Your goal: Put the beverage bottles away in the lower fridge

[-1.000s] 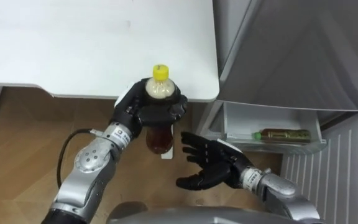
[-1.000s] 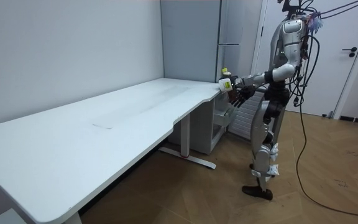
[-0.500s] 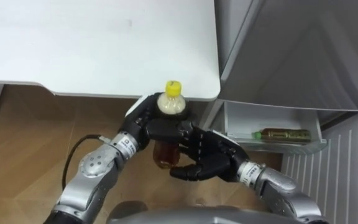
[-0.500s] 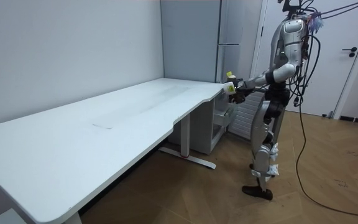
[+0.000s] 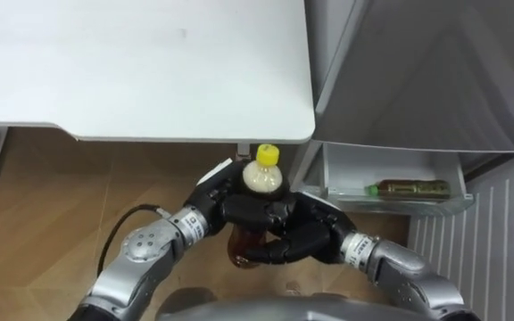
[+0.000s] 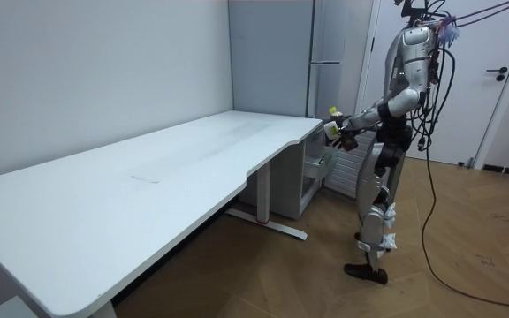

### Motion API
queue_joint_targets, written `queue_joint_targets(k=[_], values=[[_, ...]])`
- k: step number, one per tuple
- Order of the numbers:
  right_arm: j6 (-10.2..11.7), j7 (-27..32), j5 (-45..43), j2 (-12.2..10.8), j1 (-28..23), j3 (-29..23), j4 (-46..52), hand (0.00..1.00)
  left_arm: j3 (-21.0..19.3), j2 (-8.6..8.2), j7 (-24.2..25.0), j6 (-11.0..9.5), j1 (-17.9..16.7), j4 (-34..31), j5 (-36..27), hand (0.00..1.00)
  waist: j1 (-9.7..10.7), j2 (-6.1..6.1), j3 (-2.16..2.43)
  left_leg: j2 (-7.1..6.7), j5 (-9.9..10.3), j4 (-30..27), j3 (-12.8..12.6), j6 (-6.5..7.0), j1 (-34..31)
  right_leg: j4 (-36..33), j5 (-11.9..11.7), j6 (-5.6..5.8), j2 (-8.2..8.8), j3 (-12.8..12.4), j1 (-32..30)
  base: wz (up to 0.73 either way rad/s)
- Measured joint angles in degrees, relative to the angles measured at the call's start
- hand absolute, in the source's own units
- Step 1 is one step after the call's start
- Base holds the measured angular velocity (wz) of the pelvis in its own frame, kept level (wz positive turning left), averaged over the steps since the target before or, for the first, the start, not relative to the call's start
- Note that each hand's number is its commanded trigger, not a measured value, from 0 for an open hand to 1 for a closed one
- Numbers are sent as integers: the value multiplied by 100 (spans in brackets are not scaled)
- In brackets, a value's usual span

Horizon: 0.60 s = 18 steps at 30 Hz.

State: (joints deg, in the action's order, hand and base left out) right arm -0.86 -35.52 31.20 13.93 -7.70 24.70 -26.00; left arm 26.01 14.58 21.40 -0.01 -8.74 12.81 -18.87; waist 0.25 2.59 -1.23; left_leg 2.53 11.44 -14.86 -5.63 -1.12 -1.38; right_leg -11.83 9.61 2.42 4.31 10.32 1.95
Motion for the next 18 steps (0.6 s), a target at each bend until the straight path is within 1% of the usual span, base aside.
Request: queue_joint_targets(k=[1,2,3,4,5,10,12,15,18], values=[[0,49,2,-3,7,-2,44,0,0,4,52,0,15,-1,66,100,12,-1,1,0,0,-1,1,0,0,-1,0,0,0,1,1,0],[0,57,11,-4,17,-1,61,11,-2,8,75,0,20,-1,76,100,21,0,1,0,0,-2,1,0,0,-1,0,0,0,1,1,0],[-1,76,17,1,42,7,76,63,-8,10,94,0,44,-2,83,100,47,0,1,0,0,-10,5,0,-1,-5,0,0,1,5,4,0],[0,98,30,4,79,23,78,91,-15,13,97,0,76,-2,87,100,78,1,2,0,0,-16,9,0,-1,-18,0,0,1,6,3,0],[-1,108,33,6,105,32,78,100,-18,15,97,0,95,-2,87,100,90,1,2,0,0,-16,10,0,0,-25,0,0,1,6,0,0],[7,209,102,39,221,35,76,100,-3,16,97,0,288,-3,94,100,130,9,8,2,0,-55,20,0,2,-79,1,0,2,6,1,0],[6,413,122,8,216,12,25,100,32,-15,141,-1,291,-36,55,100,124,13,9,1,0,-67,20,1,0,-85,1,0,6,6,1,0],[5,483,225,34,208,13,-19,100,110,-27,160,-3,295,-88,54,100,130,16,14,1,0,-78,21,1,-4,-89,1,0,6,8,4,0],[111,492,225,123,215,85,-16,100,152,-33,169,0,297,-120,53,100,134,13,17,1,0,-76,23,1,-8,-88,1,1,5,1,1,0]])
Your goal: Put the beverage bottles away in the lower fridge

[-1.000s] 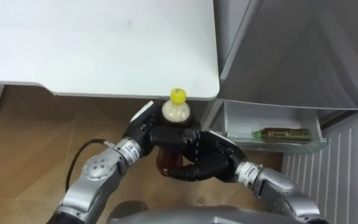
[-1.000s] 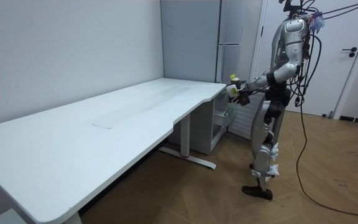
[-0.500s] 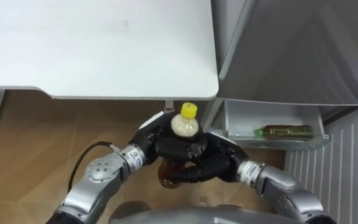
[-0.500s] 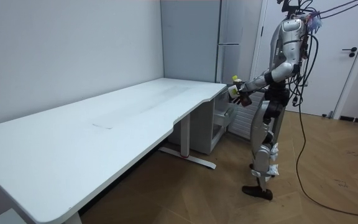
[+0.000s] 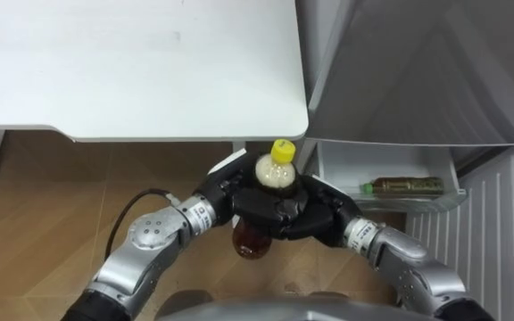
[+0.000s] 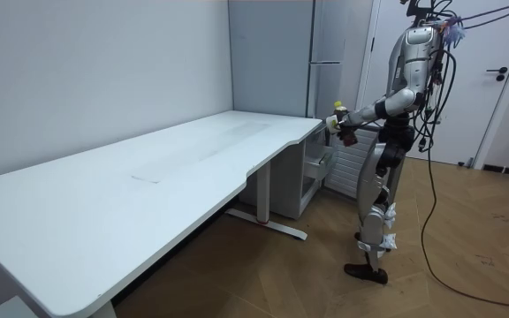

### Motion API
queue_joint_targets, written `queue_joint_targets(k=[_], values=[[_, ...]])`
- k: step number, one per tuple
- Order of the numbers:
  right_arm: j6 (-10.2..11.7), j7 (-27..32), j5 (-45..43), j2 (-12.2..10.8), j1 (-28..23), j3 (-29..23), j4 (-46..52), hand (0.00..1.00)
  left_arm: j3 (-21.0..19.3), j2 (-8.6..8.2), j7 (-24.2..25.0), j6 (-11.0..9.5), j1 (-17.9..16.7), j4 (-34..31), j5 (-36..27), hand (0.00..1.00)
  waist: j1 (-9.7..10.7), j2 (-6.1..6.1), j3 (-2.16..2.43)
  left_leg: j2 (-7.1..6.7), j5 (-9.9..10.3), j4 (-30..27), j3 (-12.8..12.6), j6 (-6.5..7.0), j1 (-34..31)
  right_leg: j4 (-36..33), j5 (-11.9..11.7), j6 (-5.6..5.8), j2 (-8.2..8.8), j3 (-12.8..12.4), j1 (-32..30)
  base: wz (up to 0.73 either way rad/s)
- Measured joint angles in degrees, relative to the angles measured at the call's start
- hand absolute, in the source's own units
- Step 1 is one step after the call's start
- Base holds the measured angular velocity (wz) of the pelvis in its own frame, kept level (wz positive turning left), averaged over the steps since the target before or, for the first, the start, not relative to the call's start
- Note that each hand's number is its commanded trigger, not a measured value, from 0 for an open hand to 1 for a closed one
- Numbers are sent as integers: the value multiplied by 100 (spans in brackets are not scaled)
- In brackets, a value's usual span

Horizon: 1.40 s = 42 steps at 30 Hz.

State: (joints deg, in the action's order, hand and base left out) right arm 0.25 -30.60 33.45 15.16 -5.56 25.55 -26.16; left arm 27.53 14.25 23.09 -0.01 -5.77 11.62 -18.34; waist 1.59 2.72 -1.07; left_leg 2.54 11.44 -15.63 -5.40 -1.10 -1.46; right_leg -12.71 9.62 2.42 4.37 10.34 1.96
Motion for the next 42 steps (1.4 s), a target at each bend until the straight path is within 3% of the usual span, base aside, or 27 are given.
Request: queue_joint_targets(k=[4,5,6,12,19,32,42], values=[[77,50,34,22,-4,7,-3,100,37,-4,0,0,86,-3,42,100,35,-10,6,-1,0,-3,0,0,4,5,1,1,-1,-7,-1,0],[105,53,46,26,-4,3,-3,6,38,-3,0,0,122,-3,47,100,34,-11,6,-1,0,-2,0,0,4,5,1,1,-1,-7,-1,0],[171,64,54,28,-1,-3,-2,0,41,-4,0,0,167,-7,51,100,43,-12,7,-1,0,-2,-1,0,5,6,1,1,-1,-8,0,0],[395,56,400,84,-12,69,-3,0,28,38,-37,0,185,-221,120,100,32,-25,15,-1,0,15,-20,0,27,7,1,0,-2,-21,8,0],[392,-38,929,-6,-62,245,-9,0,61,16,-120,-16,202,-557,433,100,23,-15,14,0,-1,101,-84,1,115,9,0,0,-6,-92,22,-4],[393,-153,1097,10,-109,327,-15,0,187,40,-116,-19,218,-742,723,100,129,-10,13,0,0,101,-60,0,110,15,0,0,-10,-73,19,0],[390,-213,1178,-171,-154,177,-86,0,134,42,-110,38,217,-873,884,100,168,-14,14,0,0,99,-62,0,126,15,0,0,-11,-88,44,0]])
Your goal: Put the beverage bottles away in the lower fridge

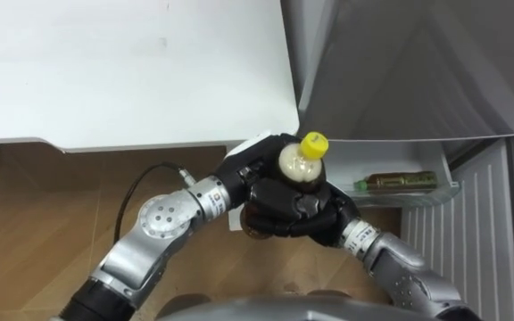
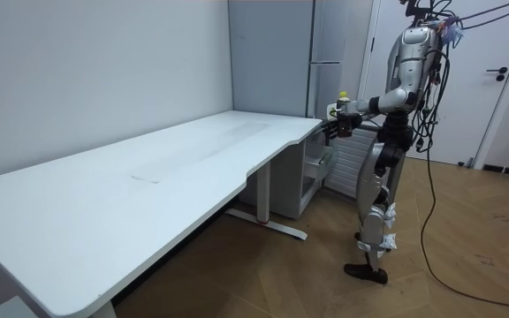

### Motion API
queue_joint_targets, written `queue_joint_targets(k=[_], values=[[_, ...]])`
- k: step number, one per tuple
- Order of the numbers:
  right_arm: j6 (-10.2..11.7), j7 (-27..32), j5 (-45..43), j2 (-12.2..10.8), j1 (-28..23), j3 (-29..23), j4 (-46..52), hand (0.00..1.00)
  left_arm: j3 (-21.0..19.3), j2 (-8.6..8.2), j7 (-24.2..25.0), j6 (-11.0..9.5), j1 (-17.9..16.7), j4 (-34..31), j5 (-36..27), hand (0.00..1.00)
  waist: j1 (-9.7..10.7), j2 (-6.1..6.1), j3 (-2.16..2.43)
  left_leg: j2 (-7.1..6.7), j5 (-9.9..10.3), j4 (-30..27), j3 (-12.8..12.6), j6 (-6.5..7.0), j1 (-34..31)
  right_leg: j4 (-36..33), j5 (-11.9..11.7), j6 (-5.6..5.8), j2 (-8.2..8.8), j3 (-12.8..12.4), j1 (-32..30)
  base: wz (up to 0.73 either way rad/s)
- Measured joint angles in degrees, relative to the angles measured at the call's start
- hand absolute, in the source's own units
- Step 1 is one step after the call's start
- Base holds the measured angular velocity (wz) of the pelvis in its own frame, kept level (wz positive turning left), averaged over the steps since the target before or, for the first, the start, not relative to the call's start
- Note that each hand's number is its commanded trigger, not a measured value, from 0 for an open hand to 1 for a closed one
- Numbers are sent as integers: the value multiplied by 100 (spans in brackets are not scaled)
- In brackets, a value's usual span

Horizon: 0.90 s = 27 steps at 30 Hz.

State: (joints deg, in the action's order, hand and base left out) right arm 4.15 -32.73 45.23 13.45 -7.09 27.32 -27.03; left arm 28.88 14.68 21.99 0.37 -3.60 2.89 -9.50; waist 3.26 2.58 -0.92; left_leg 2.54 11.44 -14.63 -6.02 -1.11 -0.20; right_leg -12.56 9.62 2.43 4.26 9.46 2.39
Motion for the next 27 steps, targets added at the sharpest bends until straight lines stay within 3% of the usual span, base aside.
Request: queue_joint_targets(k=[17,27], values=[[30,-131,509,-119,24,55,-271,0,15,-14,-115,117,1,-108,60,100,-32,-39,19,6,1,-32,0,0,-2,0,0,-1,-4,5,13,0],[128,-131,949,-204,27,85,-459,0,96,-44,-378,117,0,-115,61,100,-41,-137,13,12,2,-23,1,-1,-7,1,0,-1,-6,31,6,0]])
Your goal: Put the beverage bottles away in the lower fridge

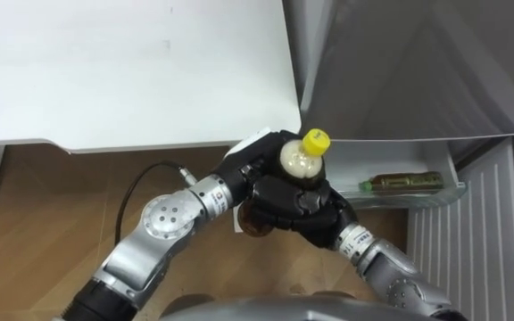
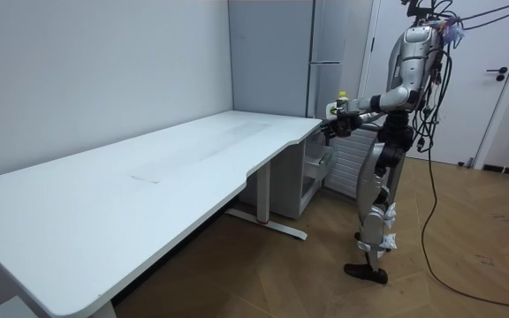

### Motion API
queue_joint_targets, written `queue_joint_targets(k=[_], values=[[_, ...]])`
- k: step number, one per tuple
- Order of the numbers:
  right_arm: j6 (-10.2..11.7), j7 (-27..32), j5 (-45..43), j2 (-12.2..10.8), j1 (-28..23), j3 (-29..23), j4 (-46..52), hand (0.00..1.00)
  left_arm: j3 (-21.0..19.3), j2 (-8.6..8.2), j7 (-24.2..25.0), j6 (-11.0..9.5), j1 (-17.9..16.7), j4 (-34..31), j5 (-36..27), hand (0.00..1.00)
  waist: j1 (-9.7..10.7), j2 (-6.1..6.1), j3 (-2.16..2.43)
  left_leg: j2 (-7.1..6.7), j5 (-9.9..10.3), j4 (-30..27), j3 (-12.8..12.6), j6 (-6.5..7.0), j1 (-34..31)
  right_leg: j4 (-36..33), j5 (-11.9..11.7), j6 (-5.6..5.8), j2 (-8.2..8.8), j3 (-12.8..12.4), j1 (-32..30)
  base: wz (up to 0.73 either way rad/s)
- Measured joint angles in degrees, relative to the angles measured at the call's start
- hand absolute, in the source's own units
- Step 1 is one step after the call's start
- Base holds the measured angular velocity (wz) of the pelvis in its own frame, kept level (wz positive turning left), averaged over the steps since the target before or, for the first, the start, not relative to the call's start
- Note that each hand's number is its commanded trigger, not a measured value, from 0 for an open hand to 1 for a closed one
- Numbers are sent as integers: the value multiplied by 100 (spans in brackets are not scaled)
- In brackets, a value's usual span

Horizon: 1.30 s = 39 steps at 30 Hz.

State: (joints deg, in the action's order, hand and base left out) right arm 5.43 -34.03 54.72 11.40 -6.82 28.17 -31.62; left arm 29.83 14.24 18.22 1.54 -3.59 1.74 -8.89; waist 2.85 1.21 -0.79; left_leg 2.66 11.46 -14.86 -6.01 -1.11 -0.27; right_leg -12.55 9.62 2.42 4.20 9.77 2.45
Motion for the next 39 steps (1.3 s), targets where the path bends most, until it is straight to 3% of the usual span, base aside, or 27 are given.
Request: queue_joint_targets(k=[10,23,30,34,39], values=[[13,-9,689,-5,18,193,-218,0,71,-29,-181,59,0,0,-8,100,-5,2,0,0,1,13,0,-1,-11,6,0,0,0,16,-17,0],[17,-45,867,-18,4,192,-283,0,29,-35,-186,58,0,-25,-14,100,-17,27,1,3,2,-6,13,-2,-26,4,0,0,0,37,-16,0],[-177,-331,907,14,-147,56,-385,0,-192,-36,-180,45,1,-163,-14,100,-26,64,-18,6,22,-56,53,-7,-8,8,0,0,-2,66,50,2],[-383,-522,856,16,-247,100,-385,0,-300,-41,-218,-104,12,-301,-20,100,-50,63,-20,6,22,-58,55,-7,-3,7,0,0,-3,66,56,0],[-430,-592,842,23,-249,96,-385,0,-297,-45,-288,-119,9,-301,-20,100,-52,64,-21,6,21,-53,55,-7,3,7,0,-1,-3,66,56,0]])
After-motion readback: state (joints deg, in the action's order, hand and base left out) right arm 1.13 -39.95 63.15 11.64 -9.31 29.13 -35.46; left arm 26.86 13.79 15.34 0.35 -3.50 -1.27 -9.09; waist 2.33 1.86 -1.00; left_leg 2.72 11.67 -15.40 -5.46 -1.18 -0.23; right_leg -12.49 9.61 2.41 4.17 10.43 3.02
